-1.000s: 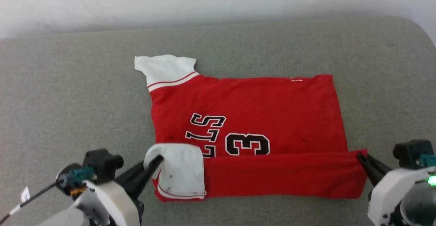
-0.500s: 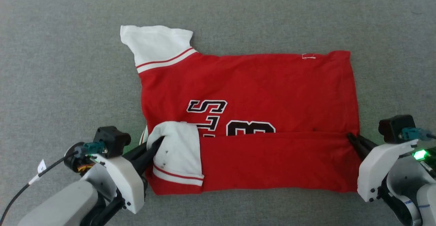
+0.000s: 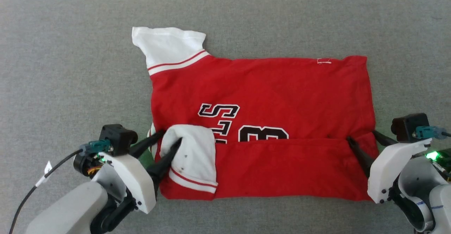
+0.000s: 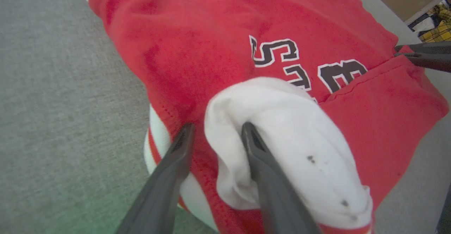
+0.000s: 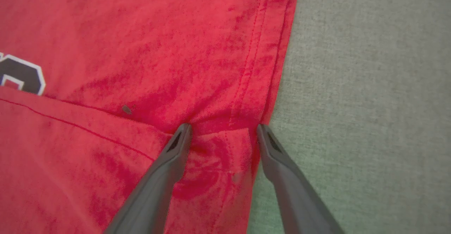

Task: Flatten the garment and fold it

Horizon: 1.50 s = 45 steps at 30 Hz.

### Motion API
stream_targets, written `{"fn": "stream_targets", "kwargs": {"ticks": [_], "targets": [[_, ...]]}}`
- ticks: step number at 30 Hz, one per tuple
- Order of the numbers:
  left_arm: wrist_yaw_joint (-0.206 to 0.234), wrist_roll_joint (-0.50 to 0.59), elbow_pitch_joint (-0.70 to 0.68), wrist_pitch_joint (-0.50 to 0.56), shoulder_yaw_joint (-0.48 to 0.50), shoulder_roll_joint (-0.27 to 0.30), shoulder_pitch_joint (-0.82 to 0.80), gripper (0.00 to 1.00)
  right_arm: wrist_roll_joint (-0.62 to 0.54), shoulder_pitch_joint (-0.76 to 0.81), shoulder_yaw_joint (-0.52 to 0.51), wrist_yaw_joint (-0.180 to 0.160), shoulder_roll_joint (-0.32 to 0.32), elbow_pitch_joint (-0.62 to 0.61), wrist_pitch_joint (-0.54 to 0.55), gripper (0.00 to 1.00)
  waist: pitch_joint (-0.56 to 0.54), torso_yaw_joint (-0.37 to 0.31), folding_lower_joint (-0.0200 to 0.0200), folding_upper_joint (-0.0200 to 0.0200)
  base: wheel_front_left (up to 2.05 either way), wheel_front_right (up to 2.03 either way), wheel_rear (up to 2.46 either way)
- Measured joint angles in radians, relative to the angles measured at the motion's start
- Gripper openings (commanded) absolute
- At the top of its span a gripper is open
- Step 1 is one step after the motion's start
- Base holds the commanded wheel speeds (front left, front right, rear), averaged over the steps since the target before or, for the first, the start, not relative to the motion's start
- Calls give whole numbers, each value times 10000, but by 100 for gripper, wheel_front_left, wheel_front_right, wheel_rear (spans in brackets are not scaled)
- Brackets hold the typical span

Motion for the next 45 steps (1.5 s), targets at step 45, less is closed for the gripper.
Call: {"fn": "stream_targets", "kwargs": {"ticks": [45], "targets": [[968, 5802, -3009, 445, 6136, -3848, 6704, 100, -2548, 3448, -2836, 0, 2410, -1254, -5760, 100, -2454, 341, 0, 0, 0, 0, 0]]}}
